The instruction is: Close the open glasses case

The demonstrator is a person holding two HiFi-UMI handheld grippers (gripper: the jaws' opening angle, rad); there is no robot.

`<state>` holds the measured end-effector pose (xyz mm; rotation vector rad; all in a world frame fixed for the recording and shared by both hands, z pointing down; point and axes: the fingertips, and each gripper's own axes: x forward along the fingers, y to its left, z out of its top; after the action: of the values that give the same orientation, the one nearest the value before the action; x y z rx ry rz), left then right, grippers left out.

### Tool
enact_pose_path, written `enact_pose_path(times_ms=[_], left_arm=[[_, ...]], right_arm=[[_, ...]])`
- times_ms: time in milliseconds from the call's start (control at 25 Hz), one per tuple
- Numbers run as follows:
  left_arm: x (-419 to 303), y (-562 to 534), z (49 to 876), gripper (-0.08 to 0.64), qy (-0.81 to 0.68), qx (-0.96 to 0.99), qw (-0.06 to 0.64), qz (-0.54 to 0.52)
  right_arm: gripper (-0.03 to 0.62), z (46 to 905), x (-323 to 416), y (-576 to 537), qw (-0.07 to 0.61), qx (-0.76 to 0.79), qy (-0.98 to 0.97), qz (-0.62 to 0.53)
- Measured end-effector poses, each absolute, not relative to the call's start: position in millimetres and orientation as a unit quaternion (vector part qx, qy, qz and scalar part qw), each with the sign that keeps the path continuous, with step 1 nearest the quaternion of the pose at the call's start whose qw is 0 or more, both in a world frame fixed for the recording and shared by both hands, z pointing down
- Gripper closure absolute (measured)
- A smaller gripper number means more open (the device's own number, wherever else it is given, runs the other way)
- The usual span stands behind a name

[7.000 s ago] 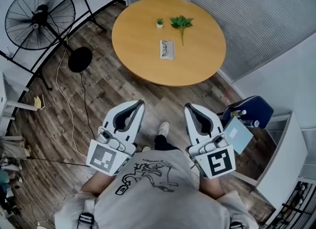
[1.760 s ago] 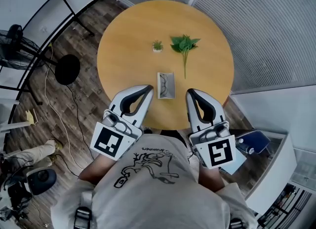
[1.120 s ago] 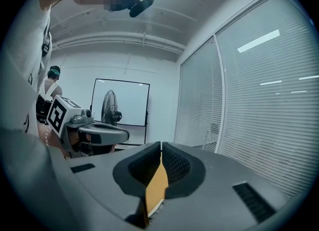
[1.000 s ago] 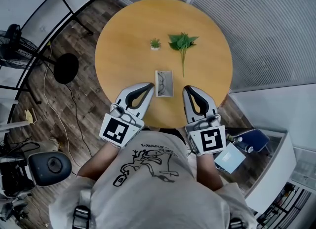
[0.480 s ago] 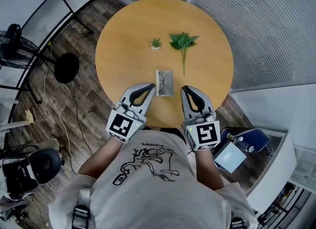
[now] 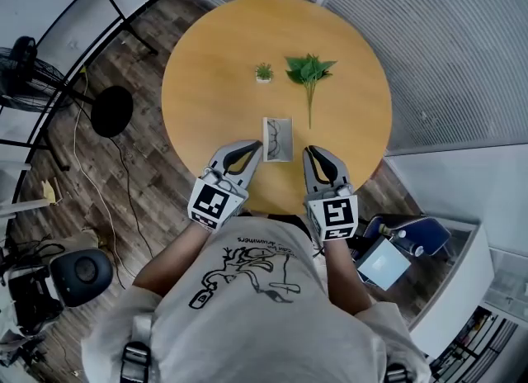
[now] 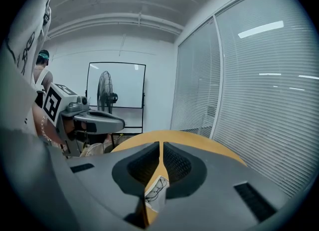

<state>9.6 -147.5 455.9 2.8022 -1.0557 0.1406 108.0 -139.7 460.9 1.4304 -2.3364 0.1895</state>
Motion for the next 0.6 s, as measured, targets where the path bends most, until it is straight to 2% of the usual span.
enact_pose_path(times_ms=[600], left_arm=[[8, -159, 533, 0.540, -0.346, 0.928, 0.096, 0.101]], right_arm=[[0.551, 525, 111, -150, 0.235, 0.504, -0.826, 0.094]])
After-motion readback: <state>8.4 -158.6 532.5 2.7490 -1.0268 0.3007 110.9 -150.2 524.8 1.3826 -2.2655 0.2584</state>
